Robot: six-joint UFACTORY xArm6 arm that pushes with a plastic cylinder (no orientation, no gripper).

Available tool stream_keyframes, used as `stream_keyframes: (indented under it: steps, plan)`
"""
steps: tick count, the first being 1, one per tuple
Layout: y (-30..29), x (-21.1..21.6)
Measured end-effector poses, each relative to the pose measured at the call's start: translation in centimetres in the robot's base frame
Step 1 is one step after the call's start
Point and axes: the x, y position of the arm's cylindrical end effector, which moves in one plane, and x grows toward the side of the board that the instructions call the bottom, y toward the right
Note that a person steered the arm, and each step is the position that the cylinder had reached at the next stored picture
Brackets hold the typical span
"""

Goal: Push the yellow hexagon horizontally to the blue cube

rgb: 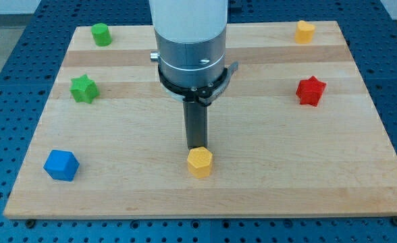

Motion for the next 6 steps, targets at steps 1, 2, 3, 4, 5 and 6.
stream_keyframes:
  steps: [1,2,3,4,5,6]
  plan:
    - [-2.2,0.0]
    - [-4.8,0.0]
    - [-5.6,0.7]
    - [-5.6,2.6]
    - [-5.6,4.0]
    - [-5.6,4.0]
